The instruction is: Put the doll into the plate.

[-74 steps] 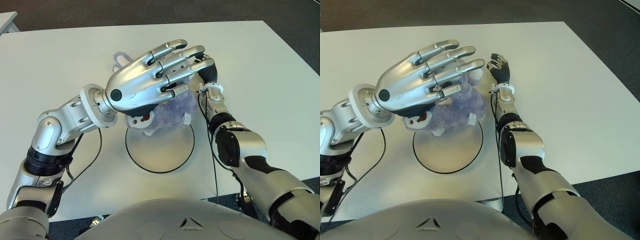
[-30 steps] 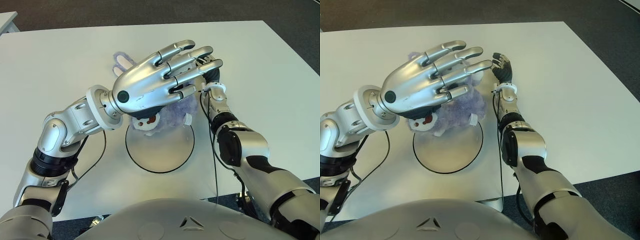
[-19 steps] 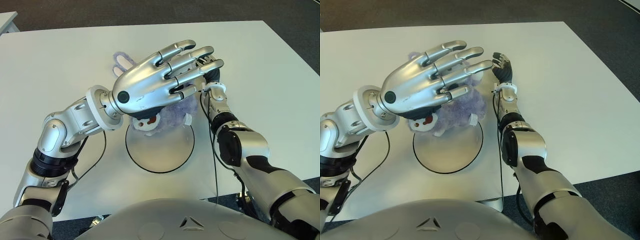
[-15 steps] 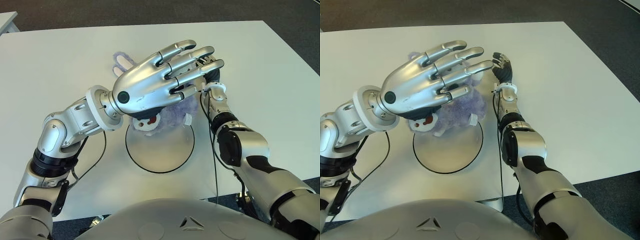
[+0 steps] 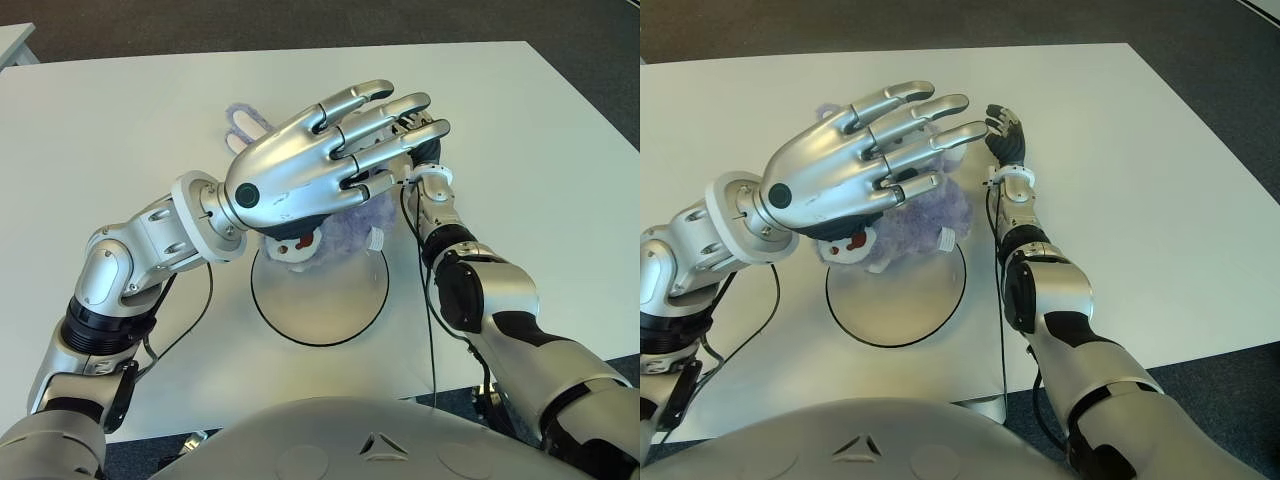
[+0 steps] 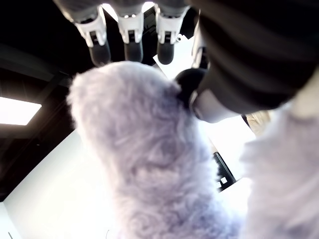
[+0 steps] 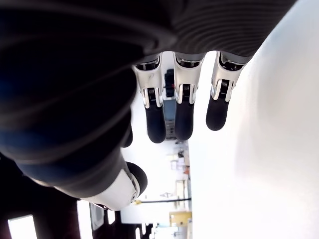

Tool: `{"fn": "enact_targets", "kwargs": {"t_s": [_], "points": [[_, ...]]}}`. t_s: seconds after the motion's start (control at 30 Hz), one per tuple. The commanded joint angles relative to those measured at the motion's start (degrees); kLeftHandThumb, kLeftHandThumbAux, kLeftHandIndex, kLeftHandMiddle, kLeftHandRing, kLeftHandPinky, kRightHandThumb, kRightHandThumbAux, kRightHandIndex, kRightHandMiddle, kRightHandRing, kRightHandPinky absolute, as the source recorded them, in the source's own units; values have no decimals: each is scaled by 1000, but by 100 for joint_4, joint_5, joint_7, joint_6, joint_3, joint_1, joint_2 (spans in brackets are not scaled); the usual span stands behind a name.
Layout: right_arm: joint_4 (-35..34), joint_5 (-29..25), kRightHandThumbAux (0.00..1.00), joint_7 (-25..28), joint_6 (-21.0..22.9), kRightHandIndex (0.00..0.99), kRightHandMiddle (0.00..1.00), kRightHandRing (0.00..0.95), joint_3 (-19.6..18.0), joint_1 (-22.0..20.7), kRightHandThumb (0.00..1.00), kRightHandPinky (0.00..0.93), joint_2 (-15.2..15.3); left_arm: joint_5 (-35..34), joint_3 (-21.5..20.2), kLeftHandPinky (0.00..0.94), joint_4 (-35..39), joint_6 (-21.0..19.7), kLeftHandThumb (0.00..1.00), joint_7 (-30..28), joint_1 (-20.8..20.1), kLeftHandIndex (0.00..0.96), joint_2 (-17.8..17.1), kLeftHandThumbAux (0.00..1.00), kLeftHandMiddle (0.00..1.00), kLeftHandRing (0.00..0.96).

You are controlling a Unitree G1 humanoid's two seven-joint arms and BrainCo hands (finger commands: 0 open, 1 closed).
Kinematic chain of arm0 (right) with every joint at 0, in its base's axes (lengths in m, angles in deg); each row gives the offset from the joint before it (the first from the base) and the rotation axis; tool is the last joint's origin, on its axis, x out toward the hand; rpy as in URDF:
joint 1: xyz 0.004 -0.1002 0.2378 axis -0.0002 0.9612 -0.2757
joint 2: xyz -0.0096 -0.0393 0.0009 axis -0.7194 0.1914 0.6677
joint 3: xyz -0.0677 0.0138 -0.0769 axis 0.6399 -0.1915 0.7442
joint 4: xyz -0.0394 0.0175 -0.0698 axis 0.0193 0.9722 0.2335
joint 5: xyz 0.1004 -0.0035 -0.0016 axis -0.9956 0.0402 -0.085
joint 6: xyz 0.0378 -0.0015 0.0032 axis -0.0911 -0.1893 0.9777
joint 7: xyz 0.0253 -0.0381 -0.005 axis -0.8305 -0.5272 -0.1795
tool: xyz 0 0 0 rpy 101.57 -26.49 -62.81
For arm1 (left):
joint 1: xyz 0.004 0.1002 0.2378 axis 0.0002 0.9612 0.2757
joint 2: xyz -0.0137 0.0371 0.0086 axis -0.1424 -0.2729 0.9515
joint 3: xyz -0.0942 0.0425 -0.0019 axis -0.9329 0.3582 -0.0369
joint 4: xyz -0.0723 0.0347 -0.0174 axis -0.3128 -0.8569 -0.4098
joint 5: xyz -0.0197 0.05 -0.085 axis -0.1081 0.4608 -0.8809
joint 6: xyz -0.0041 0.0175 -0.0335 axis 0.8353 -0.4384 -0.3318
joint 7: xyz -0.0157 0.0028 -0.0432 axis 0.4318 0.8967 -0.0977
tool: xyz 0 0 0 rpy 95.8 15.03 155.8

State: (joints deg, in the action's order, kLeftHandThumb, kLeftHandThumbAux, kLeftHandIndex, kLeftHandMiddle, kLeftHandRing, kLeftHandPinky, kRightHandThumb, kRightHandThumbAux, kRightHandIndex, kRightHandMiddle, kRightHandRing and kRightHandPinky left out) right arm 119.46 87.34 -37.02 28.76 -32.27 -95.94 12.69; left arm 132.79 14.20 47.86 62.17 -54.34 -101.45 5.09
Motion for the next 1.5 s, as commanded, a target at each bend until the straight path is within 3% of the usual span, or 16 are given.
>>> {"fn": "enact_targets", "kwargs": {"t_s": [0.03,1.5], "points": [[26,-32,852,13,-10,234,214,183,-23,101,528,188,0,-8,32,75,-17,-17,714,-94,4,420,3,703,55,5],[28,-19,852,-15,-13,234,214,183,-9,100,528,188,-31,-37,-23,75,-30,22,714,-52,46,420,-42,703,55,5]]}}
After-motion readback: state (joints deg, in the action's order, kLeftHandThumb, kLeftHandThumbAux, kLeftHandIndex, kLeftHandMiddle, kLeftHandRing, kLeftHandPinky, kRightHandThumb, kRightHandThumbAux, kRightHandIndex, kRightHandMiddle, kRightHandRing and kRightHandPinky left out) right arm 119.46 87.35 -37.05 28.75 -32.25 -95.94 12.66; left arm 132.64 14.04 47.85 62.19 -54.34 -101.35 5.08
